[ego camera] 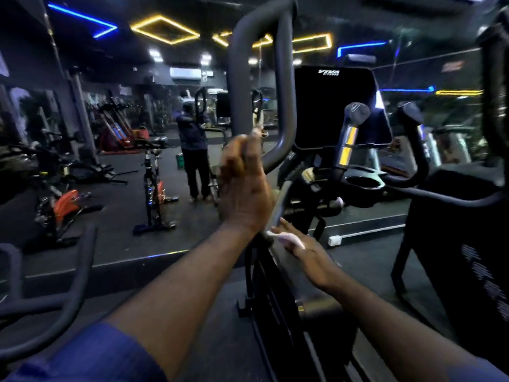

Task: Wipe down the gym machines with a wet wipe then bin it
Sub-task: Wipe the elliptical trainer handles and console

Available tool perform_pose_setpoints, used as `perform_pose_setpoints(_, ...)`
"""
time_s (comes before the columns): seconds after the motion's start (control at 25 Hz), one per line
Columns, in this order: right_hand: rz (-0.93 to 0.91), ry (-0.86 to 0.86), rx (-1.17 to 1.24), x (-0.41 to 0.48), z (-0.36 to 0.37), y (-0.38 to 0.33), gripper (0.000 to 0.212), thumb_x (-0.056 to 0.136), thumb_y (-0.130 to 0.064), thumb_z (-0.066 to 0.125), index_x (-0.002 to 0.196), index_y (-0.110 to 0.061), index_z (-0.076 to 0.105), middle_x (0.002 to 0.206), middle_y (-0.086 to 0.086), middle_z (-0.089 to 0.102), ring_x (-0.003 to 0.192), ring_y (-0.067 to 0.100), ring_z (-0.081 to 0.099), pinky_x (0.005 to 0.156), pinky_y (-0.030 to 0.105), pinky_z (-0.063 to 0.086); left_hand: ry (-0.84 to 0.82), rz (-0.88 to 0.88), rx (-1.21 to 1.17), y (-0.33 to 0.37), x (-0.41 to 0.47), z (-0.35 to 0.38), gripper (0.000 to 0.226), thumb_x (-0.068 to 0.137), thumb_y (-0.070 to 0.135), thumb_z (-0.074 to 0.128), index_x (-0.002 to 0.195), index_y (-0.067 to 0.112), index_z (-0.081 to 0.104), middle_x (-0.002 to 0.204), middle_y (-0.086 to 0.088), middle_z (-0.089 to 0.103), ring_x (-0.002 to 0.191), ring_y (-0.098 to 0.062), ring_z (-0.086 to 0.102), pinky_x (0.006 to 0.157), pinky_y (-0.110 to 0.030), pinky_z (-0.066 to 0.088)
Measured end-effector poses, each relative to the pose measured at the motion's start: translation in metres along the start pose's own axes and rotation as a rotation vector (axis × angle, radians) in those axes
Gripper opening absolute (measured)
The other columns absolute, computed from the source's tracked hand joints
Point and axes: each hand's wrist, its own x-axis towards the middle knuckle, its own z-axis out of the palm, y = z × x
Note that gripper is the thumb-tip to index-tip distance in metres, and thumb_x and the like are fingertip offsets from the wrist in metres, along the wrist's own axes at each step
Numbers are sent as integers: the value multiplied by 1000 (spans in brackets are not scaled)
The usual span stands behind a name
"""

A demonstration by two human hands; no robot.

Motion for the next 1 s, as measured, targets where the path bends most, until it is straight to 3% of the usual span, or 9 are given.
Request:
perform_pose_setpoints(0.08, 125, 253, 199, -13, -21, -12, 29, 103, -6, 58, 131, -2, 62, 123, 2, 71, 113, -6, 65, 91, 13, 48, -87, 278, -60, 15, -5, 1, 61, 81, 6, 49, 142, 13, 56, 146, -18, 46, 137, -38, 41, 117, -46, 34)
perform_pose_setpoints(0.16, 160, 394, 235, -22, -45, -22, 25, 94, -7, 69, 119, -1, 71, 109, 17, 71, 92, 6, 68, 79, 22, 51, -186, 251, -213, 29, -4, 8, 52, 79, 5, 41, 125, 10, 64, 138, -15, 52, 128, -34, 47, 114, -42, 38)
perform_pose_setpoints(0.24, 186, 440, 277, -28, -70, -28, 26, 90, 4, 69, 115, 0, 72, 97, 20, 73, 85, 19, 68, 75, 31, 55, -212, 144, -301, 37, 0, 15, 47, 79, 7, 35, 115, 9, 65, 131, -13, 56, 122, -32, 52, 108, -43, 43)
perform_pose_setpoints(0.4, 263, 633, 270, -28, -124, -36, 19, 82, 3, 82, 93, 0, 67, 78, 18, 72, 59, 16, 65, 52, 25, 54, -243, 177, -383, 46, 12, 34, 41, 82, -10, 46, 115, 7, 64, 131, -10, 57, 124, -25, 49, 108, -34, 42)
perform_pose_setpoints(0.56, 264, 736, 321, -1, -168, -38, 23, 75, 3, 85, 84, -11, 68, 78, 17, 67, 64, 20, 58, 62, 30, 48, -426, 77, -491, 58, 22, 61, 39, 91, -6, 48, 124, 12, 59, 130, -1, 54, 118, -18, 50, 102, -38, 49)
perform_pose_setpoints(0.76, 215, 724, 271, 52, -220, -44, 22, 71, -1, 77, 88, 1, 64, 81, 27, 64, 62, 20, 54, 48, 24, 42, -507, -257, -585, 66, 52, 119, 24, 100, 17, 57, 123, 26, 58, 121, 6, 58, 109, -11, 58, 95, -34, 51)
perform_pose_setpoints(0.84, 150, 769, 224, 79, -243, -48, 20, 74, 1, 82, 83, -8, 67, 77, 18, 69, 64, 25, 61, 54, 30, 53, -519, -349, -649, 73, 67, 151, 18, 102, 23, 59, 120, 25, 60, 115, 5, 62, 104, -11, 61, 96, -37, 54)
perform_pose_setpoints(0.92, 33, 923, 3, 110, -267, -52, 20, 75, -4, 85, 78, -20, 73, 78, 4, 75, 70, 22, 70, 67, 32, 61, -528, -389, -665, 83, 81, 181, 17, 104, 30, 58, 120, 24, 60, 111, 5, 65, 101, -13, 63, 95, -40, 55)
perform_pose_setpoints(1.0, -76, 1056, -288, 142, -281, -60, 21, 79, -5, 77, 83, -25, 80, 81, -5, 76, 75, 12, 68, 68, 14, 52, -527, -401, -663, 92, 94, 206, 20, 107, 37, 52, 118, 24, 61, 106, 5, 67, 98, -15, 64, 90, -41, 55)
